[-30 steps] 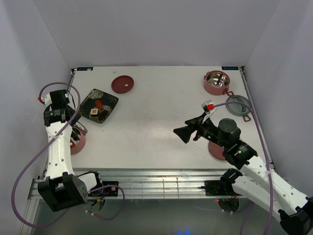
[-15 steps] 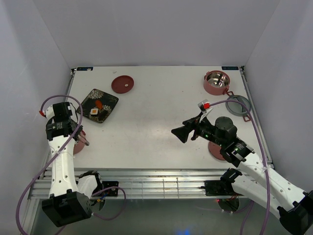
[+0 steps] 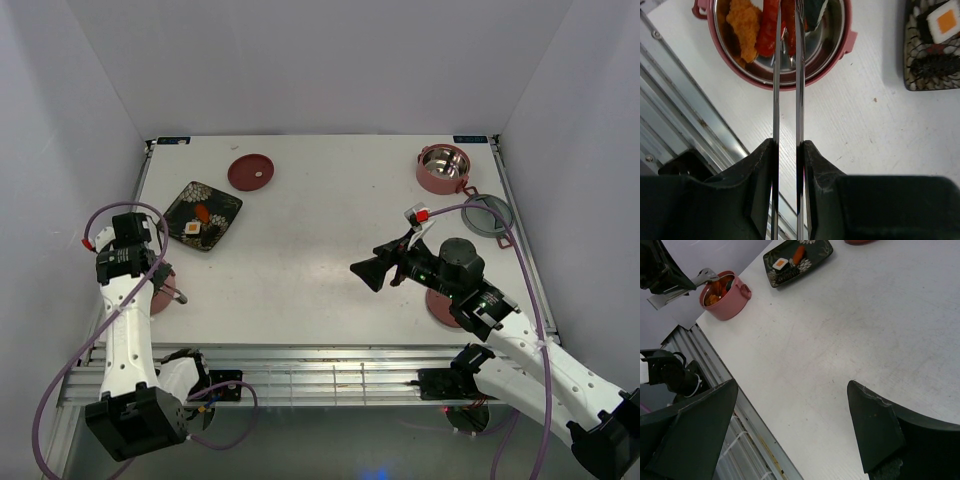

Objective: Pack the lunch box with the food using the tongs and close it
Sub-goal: Place the fake food in the packing box.

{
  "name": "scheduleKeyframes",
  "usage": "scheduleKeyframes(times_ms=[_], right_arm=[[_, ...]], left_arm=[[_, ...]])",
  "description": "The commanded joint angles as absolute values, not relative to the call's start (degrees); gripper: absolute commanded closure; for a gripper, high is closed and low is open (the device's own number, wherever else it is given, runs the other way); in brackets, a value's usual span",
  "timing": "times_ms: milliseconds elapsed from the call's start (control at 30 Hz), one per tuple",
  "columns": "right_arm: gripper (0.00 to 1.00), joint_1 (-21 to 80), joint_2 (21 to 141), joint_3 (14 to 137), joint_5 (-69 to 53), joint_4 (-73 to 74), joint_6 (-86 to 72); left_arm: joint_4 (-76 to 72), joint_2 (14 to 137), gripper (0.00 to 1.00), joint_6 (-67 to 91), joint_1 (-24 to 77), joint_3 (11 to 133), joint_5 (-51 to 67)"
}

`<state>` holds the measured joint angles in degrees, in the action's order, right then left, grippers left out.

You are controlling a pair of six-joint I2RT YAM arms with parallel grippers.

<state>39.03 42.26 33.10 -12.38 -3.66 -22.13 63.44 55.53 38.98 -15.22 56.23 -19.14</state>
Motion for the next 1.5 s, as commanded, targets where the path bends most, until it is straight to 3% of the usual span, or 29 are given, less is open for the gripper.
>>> scheduleKeyframes(times_ms=[0, 200, 333, 600, 633, 1000, 1133, 1267, 1467], right_arm=[[0.05, 39.3, 41.3, 34.0, -12.7, -6.4, -22.2], [0.05, 39.3, 40.6, 34.2, -13.0, -6.1, -22.3], [0.05, 39.3, 39.9, 33.9, -13.0, -6.2, -22.4], [0.05, 39.3, 39.6, 33.9, -12.7, -5.9, -22.2], [0.05, 39.3, 39.6, 33.9, -12.6, -5.8, -22.1], [0.05, 39.3, 40.8, 33.9, -11.7, -5.8, -22.0], [0.05, 39.3, 42.3, 34.5, -11.3, -5.8, -21.7], [0.05, 39.3, 43.5, 35.6, -10.2, -5.6, -21.1], [0.05, 39.3, 47.2, 39.0, -6.9, -2.3, -20.2]], left_arm=[[66.4, 56.7, 1.00, 42.7, -15.5, 55.1, -20.6], [67.0, 54.8, 0.97, 43.2, -15.4, 55.5, -21.4], [67.0, 55.4, 0.84, 43.1, -15.4, 55.2, -20.9], [67.2, 53.2, 0.45, 42.5, -15.4, 57.5, -21.3], [67.2, 53.1, 0.44, 42.5, -15.5, 58.0, -21.2], [66.2, 51.3, 0.46, 38.9, -15.4, 65.2, -18.3], [61.7, 51.1, 0.48, 32.3, -15.4, 68.4, -11.4], [55.3, 53.9, 0.49, 26.6, -15.4, 69.1, 3.9], [48.0, 61.4, 0.50, 25.7, -13.8, 69.0, 9.4]])
